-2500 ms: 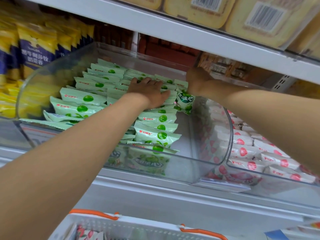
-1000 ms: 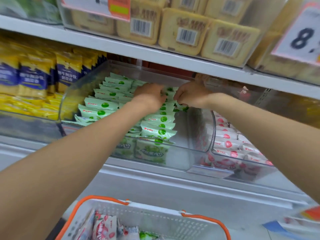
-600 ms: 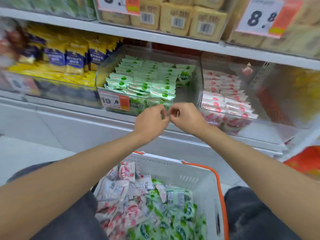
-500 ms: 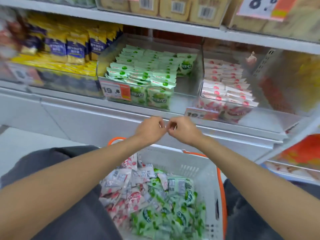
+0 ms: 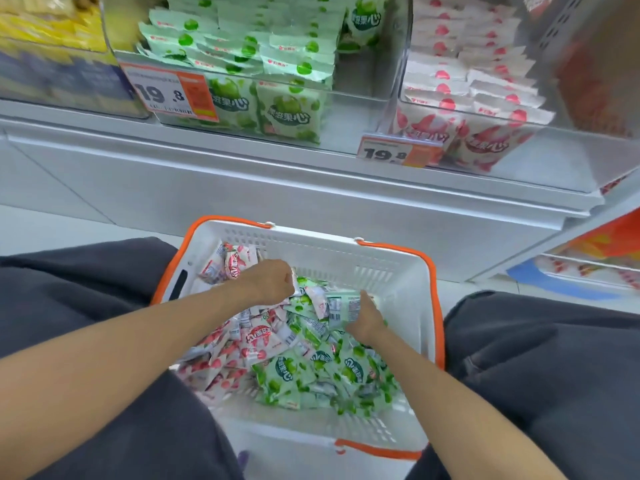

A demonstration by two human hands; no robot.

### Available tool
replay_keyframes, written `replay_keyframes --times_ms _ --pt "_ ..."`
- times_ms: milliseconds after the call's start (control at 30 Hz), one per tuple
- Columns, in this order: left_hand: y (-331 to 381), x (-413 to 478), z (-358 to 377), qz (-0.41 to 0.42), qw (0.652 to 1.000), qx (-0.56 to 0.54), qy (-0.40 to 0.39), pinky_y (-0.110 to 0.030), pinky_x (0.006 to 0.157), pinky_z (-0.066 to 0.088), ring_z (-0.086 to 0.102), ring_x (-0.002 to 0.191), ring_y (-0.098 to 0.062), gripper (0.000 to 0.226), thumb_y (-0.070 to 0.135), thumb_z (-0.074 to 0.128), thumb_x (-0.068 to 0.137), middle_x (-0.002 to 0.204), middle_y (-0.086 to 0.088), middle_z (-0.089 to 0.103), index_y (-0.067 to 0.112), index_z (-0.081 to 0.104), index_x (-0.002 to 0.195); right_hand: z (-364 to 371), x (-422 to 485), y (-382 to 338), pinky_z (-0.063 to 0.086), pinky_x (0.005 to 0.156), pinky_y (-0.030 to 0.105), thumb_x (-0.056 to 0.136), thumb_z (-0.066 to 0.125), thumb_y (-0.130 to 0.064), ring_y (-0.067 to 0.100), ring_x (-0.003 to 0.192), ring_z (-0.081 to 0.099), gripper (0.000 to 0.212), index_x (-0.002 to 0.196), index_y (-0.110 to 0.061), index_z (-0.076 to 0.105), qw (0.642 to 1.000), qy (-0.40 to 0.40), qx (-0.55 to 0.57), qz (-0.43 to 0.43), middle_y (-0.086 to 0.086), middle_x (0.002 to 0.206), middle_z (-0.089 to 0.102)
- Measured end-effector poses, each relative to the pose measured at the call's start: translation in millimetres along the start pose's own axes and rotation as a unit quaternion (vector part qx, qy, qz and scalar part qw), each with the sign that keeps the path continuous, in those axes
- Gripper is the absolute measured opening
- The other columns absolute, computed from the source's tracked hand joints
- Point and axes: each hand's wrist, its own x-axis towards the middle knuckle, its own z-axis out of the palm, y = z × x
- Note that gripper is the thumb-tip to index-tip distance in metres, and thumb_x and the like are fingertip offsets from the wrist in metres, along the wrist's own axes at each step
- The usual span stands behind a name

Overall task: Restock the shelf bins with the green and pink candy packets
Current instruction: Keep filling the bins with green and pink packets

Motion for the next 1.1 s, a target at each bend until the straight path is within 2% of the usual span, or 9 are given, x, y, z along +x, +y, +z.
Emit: replay_keyframes --times_ms 100,200,367,500,600,700,833,1000,1100 --pt "-3 1 2 -0.004 1.0 0.004 -0.002 -0.037 0.076 0.05 0.053 0.079 -0.022 0.011 0.023 0.052 0.087 0.088 -0.005 0.056 0.019 0.058 0.079 -5 -12 -19 0.05 0.092 0.037 0.082 0.073 -0.022 0.029 0.116 0.056 0.077 0.148 -0.014 0.033 0.998 0.05 0.029 0.028 0.012 0.131 0.058" --pt "-3 0 2 -0.018 1.0 -0.004 -0.008 -0.038 0.08 0.051 0.062 0.091 -0.027 0.018 0.022 0.051 0.088 0.101 -0.011 0.065 0.011 0.064 0.086 -19 -26 -43 0.052 0.086 0.033 0.087 0.064 -0.016 0.025 0.091 0.061 0.011 0.097 -0.014 0.067 0.996 0.03 -0.059 -0.053 0.007 0.095 0.065" --pt "3 -7 -5 -0.014 0.999 -0.042 -0.027 -0.035 0.091 0.048 0.053 0.12 -0.028 0.055 0.008 0.06 0.089 0.143 -0.009 0.046 0.014 0.041 0.141 -65 -42 -92 0.056 0.063 0.033 0.092 0.056 -0.007 0.026 0.079 0.064 0.027 0.118 -0.009 0.049 0.982 -0.02 0.187 -0.027 0.016 0.108 0.06" --pt "10 -14 -14 0.037 0.969 -0.245 -0.015 -0.027 0.087 0.049 0.055 0.117 -0.023 0.069 0.016 0.079 0.081 0.139 -0.005 0.051 0.016 0.046 0.141 -105 -70 -116 0.056 0.052 0.026 0.102 0.046 -0.018 0.022 0.074 0.067 0.029 0.127 -0.005 0.048 0.869 -0.199 0.441 0.105 0.017 0.098 0.064" --pt "19 -26 -30 0.055 0.932 -0.353 0.058 -0.016 0.063 0.043 0.057 0.086 -0.016 0.031 0.021 0.079 0.082 0.093 -0.001 0.062 0.022 0.062 0.107 -118 -85 -115 0.059 0.068 0.03 0.104 0.039 -0.035 0.023 0.086 0.069 0.037 0.124 -0.008 0.055 0.895 -0.284 0.334 0.087 0.015 0.101 0.067" --pt "21 -34 -46 0.081 0.938 -0.324 0.095 -0.017 0.052 0.036 0.047 0.062 -0.01 0.024 0.026 0.077 0.083 0.071 0.003 0.05 0.02 0.054 0.079 -136 -90 -125 0.053 0.094 0.038 0.101 0.046 -0.024 0.023 0.098 0.064 0.027 0.113 -0.006 0.063 0.956 -0.155 0.248 -0.025 0.012 0.109 0.067" --pt "26 -38 -61 0.136 0.957 -0.225 0.123 -0.029 0.052 0.021 0.023 0.05 -0.014 0.051 0.033 0.078 0.081 0.054 0.003 0.027 0.018 0.034 0.057 -168 -113 -162 0.049 0.073 0.015 0.09 0.056 0.0 0.01 0.092 0.06 0.035 0.124 -0.009 0.058 0.962 -0.05 0.169 -0.207 0.008 0.115 0.065" --pt "38 -44 -70 0.174 0.935 -0.28 0.131 -0.025 0.051 0.025 0.03 0.046 -0.008 0.038 0.032 0.076 0.083 0.048 0.009 0.036 0.018 0.049 0.06 -187 -138 -196 0.042 0.068 0.024 0.077 0.08 -0.02 0.014 0.083 0.054 0.042 0.114 -0.015 0.06 0.943 -0.026 -0.174 -0.282 -0.001 0.095 0.056" --pt "42 -52 -80 0.132 0.906 -0.383 0.12 -0.016 0.062 0.049 0.062 0.069 0.0 0.028 0.032 0.079 0.08 0.083 0.008 0.069 0.021 0.066 0.103 -204 -150 -204 0.04 0.059 0.025 0.079 0.077 -0.009 0.017 0.075 0.051 0.033 0.103 -0.012 0.055 0.964 0.019 -0.063 -0.259 0.001 0.085 0.052"
